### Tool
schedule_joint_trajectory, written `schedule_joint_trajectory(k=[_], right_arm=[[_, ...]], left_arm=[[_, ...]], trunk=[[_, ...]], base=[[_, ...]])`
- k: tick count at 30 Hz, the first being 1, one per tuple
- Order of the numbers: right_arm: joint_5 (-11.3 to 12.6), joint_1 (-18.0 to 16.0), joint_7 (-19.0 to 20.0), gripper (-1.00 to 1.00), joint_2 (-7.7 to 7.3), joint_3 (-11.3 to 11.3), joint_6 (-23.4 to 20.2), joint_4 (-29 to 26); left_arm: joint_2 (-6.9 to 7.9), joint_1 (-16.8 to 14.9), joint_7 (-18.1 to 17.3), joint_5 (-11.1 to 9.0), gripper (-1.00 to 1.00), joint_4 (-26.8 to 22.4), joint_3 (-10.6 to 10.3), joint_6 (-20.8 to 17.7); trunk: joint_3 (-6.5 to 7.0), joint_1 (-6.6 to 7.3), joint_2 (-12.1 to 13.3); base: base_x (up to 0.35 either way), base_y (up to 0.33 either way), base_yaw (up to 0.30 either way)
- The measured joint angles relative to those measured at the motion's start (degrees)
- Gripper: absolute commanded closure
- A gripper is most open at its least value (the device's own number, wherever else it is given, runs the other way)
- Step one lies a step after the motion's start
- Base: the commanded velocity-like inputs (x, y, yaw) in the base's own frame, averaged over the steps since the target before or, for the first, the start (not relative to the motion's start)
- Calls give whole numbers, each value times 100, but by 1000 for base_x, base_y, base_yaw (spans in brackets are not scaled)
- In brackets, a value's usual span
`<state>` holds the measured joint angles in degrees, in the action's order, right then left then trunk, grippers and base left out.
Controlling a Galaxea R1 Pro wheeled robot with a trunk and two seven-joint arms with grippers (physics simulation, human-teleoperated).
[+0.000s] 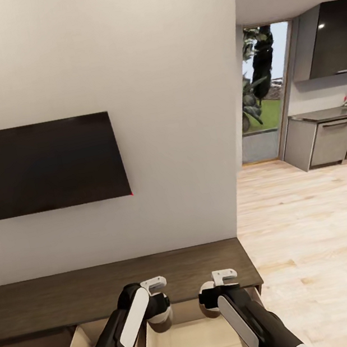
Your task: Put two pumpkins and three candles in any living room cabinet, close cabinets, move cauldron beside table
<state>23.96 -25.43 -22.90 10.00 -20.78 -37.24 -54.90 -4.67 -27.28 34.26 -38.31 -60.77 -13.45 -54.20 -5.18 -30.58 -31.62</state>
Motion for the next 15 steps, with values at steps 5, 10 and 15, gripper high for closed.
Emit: schedule_joint_trajectory(k=[5, 10, 15], right_arm=[[1, 0, -1, 100, 0, -4, 1, -5], [-7, 0, 0, 100, 0, -5, 133, 1], [-7, 0, 0, 100, 0, -35, 202, 3]], left_arm=[[0, 0, 1, -1, 100, 0, -12, 32], [-19, 0, 1, -2, 100, 0, -25, 88], [-26, 0, 1, 2, 100, 0, -26, 150]], trunk=[[-90, -110, -201], [-180, -220, -402], [-271, -330, -603]], base=[[0, 0, 0], [0, 0, 0], [0, 0, 0]])
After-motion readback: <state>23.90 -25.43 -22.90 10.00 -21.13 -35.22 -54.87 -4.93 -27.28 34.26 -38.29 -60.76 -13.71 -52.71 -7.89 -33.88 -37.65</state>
